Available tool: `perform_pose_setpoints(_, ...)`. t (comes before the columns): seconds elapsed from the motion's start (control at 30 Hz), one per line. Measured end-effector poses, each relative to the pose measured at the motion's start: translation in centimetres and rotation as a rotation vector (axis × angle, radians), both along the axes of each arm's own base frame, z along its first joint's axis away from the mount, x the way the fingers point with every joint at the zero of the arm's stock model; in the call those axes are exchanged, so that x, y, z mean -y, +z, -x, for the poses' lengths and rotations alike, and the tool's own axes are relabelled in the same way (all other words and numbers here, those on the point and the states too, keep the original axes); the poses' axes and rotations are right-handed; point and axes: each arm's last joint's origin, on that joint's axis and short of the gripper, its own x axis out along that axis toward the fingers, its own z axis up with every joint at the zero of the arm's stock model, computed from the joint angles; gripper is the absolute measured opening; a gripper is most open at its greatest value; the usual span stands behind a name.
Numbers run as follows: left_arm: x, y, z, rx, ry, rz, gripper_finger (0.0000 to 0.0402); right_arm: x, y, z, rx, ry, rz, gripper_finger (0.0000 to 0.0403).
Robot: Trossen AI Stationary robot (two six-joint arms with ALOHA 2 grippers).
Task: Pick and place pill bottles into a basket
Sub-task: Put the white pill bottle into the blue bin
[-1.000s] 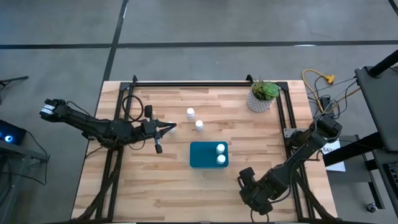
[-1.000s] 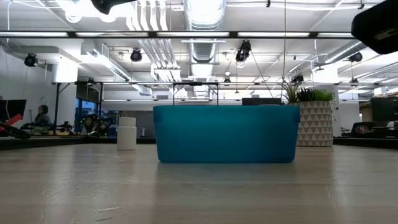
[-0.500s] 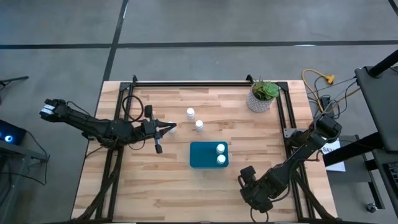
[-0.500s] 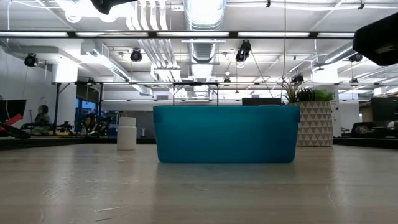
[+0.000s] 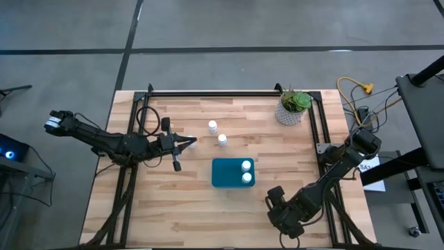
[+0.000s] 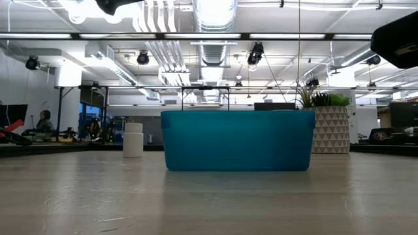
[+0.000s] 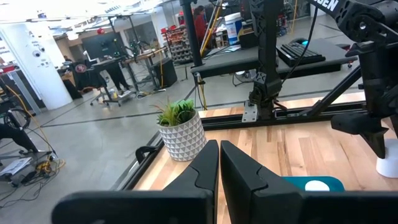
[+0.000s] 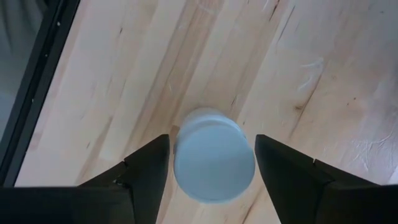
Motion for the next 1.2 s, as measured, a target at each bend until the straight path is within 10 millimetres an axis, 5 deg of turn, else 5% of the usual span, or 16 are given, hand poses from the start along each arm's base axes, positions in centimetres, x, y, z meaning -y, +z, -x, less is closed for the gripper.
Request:
perform_pose_setpoints(0.53,0.0,0.0,0.0,0.000,0.000,0.000,0.0000,0.0,0.0,-0.1,0.007,0.005,-0.002,0.0159)
perform_pose_setpoints(0.9,0.0,0.0,0.0,0.000,0.000,0.000,0.0000,0.3,0.1,-0.3,0.015,0.019,0.010,0.0154)
perform_pose_setpoints(1.2,0.0,0.0,0.0,0.000,0.000,0.000,0.0000,0.1,2.8,-2.3,0.110,0.089,-0.005,0.0154)
